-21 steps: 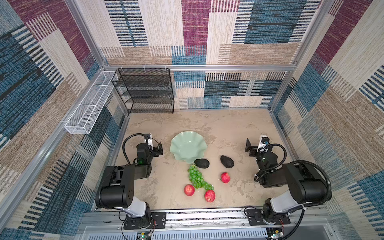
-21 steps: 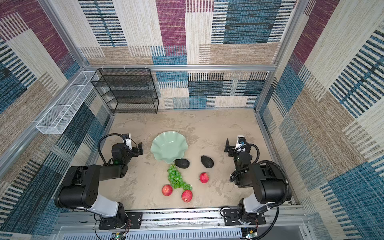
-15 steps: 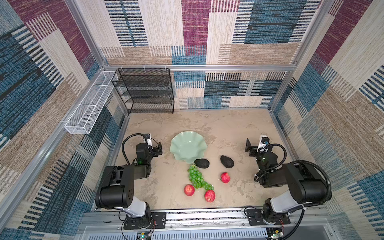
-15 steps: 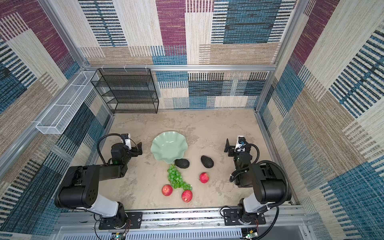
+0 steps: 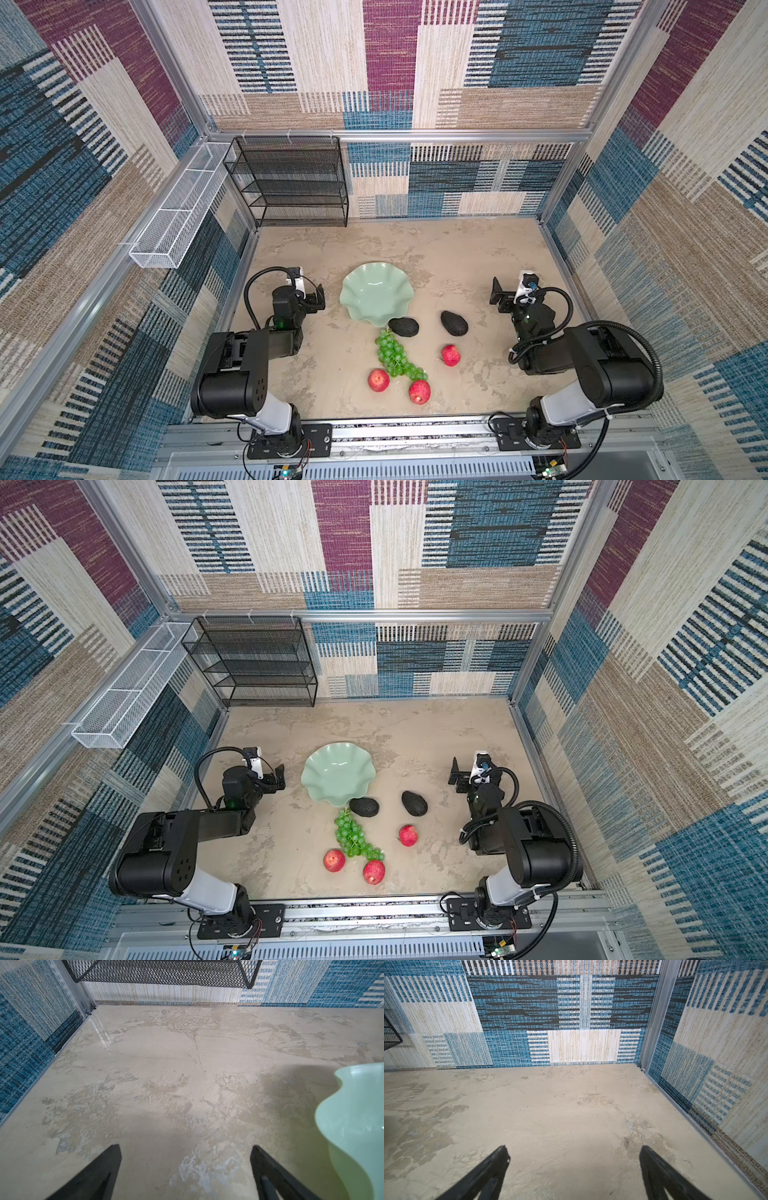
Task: Place and organize the fake fruits in the fruit bowl
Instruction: 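Move the right gripper toward the avocado farthest from the robot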
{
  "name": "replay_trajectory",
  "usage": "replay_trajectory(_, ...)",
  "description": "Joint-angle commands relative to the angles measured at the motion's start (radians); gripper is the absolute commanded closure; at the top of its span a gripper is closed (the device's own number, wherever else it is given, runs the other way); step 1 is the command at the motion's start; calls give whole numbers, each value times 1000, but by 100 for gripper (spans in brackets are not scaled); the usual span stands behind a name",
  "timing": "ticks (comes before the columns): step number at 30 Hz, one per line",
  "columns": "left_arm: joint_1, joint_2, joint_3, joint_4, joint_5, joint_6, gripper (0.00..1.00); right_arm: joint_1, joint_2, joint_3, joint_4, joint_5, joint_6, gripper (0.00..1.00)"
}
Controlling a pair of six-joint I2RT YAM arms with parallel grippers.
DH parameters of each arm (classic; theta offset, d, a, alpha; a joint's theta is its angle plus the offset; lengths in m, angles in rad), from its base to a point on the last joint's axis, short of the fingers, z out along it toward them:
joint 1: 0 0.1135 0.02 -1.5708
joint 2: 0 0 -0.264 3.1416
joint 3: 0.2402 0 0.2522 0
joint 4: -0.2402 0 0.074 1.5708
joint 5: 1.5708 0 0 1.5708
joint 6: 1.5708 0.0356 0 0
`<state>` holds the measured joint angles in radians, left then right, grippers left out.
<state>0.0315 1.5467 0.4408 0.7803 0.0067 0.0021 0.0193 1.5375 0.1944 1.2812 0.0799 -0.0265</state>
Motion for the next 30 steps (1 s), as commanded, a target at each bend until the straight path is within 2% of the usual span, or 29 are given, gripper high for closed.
replay_trajectory(1,1,0,1,16,13,9,0,-1,-2,4,28,-3,8,0)
replay_trajectory(4,2,0,1,14,17,8,0,-1,-8,7,21,-5,5,0)
replay_trajectory(6,2,-2,1,14,18,9,0,-1,-46,44,-76,-7,4,0)
replay_trajectory(10,2,-5,-3,17,18,9,0,-1,-134,230,-476,16,49,0)
replay_trajectory(12,2,-37,7,-13,5,5,2,-1,-180,292,-606,5,166,0)
replay_trajectory(13,2,-97,54,-135,4,-2,1,0,-206,322,-672,-24,246,0)
replay_trajectory(14,2,-146,117,-333,-16,-32,1,0,-226,339,-716,-87,269,0)
replay_trajectory(16,2,-226,271,-648,-78,-175,1,-1,-270,339,-738,-250,248,0)
replay_trajectory(18,2,-277,369,-841,-114,-312,1,0,-310,342,-774,-317,258,1)
replay_trajectory(21,2,-343,414,-925,-59,-261,1,14,-325,416,-956,-389,225,5)
replay_trajectory(25,1,-406,399,-912,-2,-253,4,154,-318,487,-1176,-306,164,7)
replay_trajectory(30,2,-444,423,-938,10,-253,6,339,-282,497,-1331,-201,171,8)
